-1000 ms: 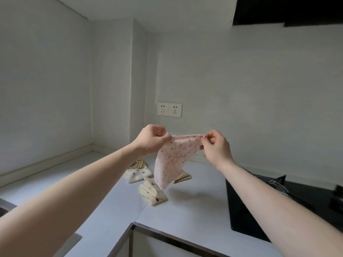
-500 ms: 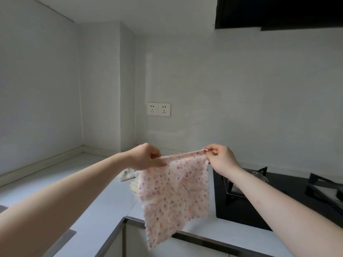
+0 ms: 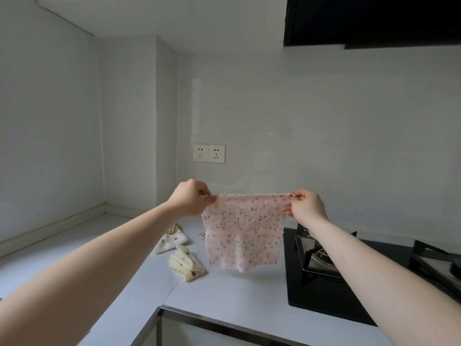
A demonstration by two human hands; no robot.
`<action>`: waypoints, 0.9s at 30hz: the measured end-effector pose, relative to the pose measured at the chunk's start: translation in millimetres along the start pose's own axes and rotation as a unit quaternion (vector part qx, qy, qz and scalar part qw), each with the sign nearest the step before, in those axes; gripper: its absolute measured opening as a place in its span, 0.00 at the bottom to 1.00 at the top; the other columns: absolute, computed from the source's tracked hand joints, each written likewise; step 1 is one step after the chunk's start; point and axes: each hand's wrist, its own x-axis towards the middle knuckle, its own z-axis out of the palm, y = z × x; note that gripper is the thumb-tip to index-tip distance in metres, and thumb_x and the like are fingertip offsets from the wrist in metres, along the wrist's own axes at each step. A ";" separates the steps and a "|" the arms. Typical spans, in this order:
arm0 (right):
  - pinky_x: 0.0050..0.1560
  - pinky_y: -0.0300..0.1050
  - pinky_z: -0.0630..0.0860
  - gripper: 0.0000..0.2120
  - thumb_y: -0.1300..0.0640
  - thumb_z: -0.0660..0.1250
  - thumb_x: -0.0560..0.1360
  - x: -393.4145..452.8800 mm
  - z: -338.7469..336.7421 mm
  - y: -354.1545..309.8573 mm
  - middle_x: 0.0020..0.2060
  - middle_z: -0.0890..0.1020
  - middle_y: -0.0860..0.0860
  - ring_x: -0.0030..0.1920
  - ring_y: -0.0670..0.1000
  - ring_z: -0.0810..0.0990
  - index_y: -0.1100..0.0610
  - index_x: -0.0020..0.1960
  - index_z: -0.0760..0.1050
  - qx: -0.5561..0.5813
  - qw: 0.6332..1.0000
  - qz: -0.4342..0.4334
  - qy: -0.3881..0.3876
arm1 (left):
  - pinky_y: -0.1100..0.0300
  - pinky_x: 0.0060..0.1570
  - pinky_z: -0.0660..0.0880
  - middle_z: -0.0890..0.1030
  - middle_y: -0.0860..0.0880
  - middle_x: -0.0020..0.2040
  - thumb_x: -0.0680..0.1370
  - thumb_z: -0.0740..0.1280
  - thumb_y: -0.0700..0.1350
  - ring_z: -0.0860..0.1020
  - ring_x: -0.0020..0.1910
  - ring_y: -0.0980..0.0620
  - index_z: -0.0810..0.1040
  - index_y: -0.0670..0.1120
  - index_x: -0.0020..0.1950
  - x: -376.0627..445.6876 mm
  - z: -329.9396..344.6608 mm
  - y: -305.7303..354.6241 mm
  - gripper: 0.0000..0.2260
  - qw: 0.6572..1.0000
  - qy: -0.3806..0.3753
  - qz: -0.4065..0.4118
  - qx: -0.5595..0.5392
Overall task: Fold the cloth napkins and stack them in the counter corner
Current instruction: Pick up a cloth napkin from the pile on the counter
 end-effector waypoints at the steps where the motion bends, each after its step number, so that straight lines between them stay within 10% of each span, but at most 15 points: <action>1: 0.53 0.56 0.84 0.09 0.62 0.62 0.82 3.2 -0.3 -2.1 0.43 0.87 0.54 0.41 0.54 0.88 0.51 0.46 0.76 0.026 1.000 -0.002 0.007 | 0.61 0.44 0.71 0.82 0.51 0.44 0.77 0.73 0.54 0.79 0.46 0.50 0.84 0.49 0.48 1.6 -1.3 3.3 0.09 1.000 0.025 0.007 -0.013; 11: 0.54 0.56 0.84 0.08 0.62 0.63 0.81 -43.3 -26.9 29.6 0.43 0.87 0.51 0.43 0.51 0.87 0.56 0.47 0.79 -0.041 0.998 -0.029 -0.043 | 0.69 0.33 0.68 0.78 0.60 0.33 0.75 0.75 0.50 0.75 0.31 0.64 0.82 0.53 0.42 -55.0 2.1 -2.3 0.04 0.997 0.010 0.058 -0.044; 20: 0.53 0.62 0.82 0.08 0.60 0.65 0.81 -103.3 -37.8 94.7 0.40 0.87 0.50 0.47 0.58 0.85 0.51 0.46 0.81 -0.161 0.971 -0.004 -0.176 | 0.60 0.45 0.79 0.82 0.58 0.42 0.76 0.72 0.54 0.79 0.42 0.59 0.83 0.55 0.46 -135.2 41.9 -22.6 0.05 0.973 -0.196 0.101 0.067; 27: 0.49 0.50 0.80 0.08 0.58 0.65 0.81 -126.6 -39.5 114.9 0.39 0.87 0.45 0.46 0.52 0.85 0.49 0.47 0.81 -0.202 0.954 -0.004 -0.223 | 0.71 0.42 0.71 0.79 0.61 0.43 0.77 0.71 0.53 0.76 0.41 0.63 0.83 0.52 0.50 -158.7 56.9 -31.9 0.07 0.955 -0.264 0.127 0.050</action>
